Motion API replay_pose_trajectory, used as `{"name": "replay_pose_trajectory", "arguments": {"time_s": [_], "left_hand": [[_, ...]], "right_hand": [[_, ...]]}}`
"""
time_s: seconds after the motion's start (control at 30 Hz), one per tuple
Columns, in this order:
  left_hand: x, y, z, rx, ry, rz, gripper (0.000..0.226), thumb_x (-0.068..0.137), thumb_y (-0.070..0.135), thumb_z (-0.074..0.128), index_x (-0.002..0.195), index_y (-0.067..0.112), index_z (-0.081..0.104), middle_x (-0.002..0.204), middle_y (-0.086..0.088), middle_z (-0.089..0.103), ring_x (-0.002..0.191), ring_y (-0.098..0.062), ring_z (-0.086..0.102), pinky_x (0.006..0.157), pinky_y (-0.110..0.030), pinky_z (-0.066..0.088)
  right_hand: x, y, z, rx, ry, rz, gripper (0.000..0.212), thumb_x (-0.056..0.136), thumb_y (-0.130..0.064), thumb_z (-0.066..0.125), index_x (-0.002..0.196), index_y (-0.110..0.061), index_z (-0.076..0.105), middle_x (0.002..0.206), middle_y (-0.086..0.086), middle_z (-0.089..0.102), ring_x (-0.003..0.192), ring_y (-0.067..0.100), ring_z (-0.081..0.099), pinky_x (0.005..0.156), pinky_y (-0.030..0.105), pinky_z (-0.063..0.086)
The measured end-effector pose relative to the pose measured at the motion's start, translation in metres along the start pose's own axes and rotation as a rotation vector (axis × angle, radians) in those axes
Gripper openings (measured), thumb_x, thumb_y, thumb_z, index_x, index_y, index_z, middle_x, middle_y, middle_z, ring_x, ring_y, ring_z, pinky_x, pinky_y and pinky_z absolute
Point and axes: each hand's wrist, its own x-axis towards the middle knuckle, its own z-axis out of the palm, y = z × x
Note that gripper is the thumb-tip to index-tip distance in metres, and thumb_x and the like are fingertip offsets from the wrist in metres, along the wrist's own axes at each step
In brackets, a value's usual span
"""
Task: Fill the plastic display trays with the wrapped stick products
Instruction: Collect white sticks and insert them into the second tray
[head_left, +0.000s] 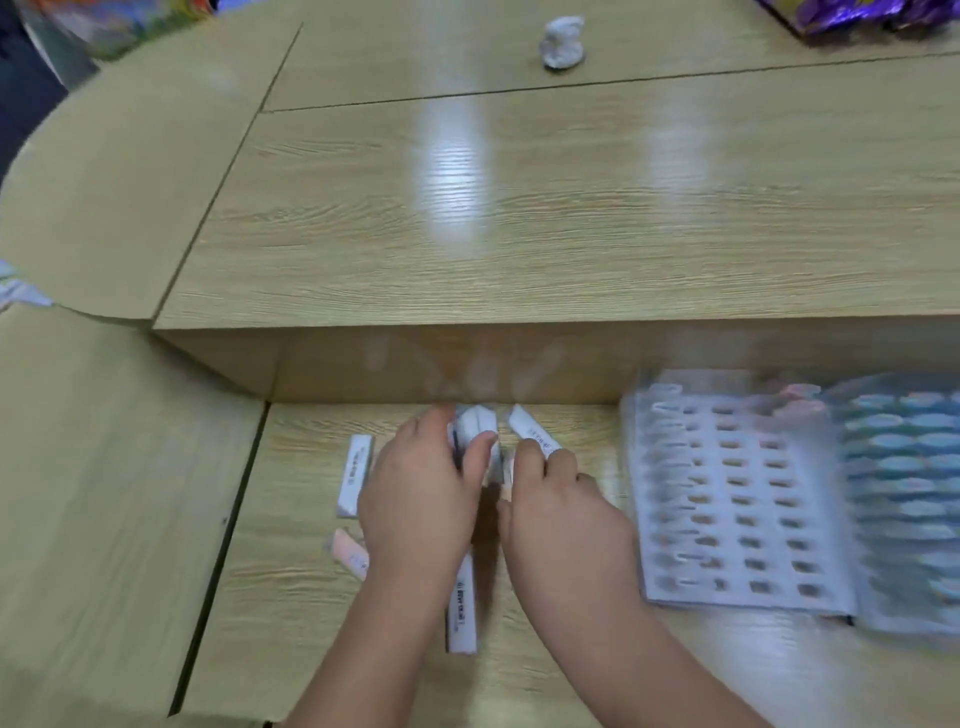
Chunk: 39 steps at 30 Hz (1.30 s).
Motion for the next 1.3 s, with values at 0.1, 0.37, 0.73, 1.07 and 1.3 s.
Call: {"name": "replay_pose_trajectory", "arguments": {"time_s": [0.1,0.37,0.73,1.07,1.3], "left_hand": [[0.005,0.003,0.004,0.015,-0.020,0.005,0.030,0.093,0.051,0.050,0.110,0.029,0.061,0.091,0.003,0.062,0.091,-0.024,0.061,0.064,-0.035,0.046],[0.010,0.004,-0.004,-0.165,-0.055,-0.061,0.020,0.082,0.024,0.064,0.102,0.028,0.063,0.097,0.006,0.060,0.090,-0.021,0.061,0.070,-0.035,0.048],[-0.047,0.051,-0.054,-0.705,-0.051,0.127,0.011,0.082,0.038,0.070,0.092,0.042,0.070,0.076,0.010,0.069,0.064,-0.013,0.063,0.056,-0.028,0.051],[-0.049,0.128,-0.039,-0.619,-0.069,0.357,0.011,0.085,0.028,0.075,0.088,0.038,0.071,0.082,0.020,0.068,0.069,0.002,0.061,0.059,-0.006,0.041],[-0.041,0.144,-0.011,-0.525,-0.032,0.307,0.014,0.087,0.018,0.073,0.090,0.031,0.073,0.087,0.019,0.064,0.083,-0.001,0.063,0.070,-0.012,0.048]], "right_hand": [[-0.001,0.005,0.003,0.037,-0.002,0.025,0.033,0.072,-0.029,0.081,0.101,-0.024,0.067,0.083,-0.001,0.063,0.065,0.015,0.064,0.045,0.026,0.043],[-0.007,0.014,-0.005,0.298,-0.008,-0.026,0.029,0.093,-0.019,0.044,0.120,-0.031,0.042,0.117,-0.006,0.047,0.105,0.017,0.052,0.074,0.030,0.045],[-0.071,0.136,-0.062,0.976,0.274,-0.067,0.037,0.088,-0.034,0.064,0.124,-0.045,0.060,0.098,-0.015,0.066,0.073,-0.001,0.069,0.051,0.014,0.047],[0.007,0.202,-0.075,0.832,0.366,-0.095,0.014,0.083,-0.031,0.074,0.090,-0.041,0.067,0.091,-0.025,0.068,0.091,-0.004,0.063,0.073,0.001,0.039],[0.033,0.196,-0.067,0.685,0.297,-0.115,0.013,0.087,-0.035,0.071,0.099,-0.036,0.071,0.085,-0.025,0.069,0.086,-0.007,0.063,0.075,0.018,0.053]]}}
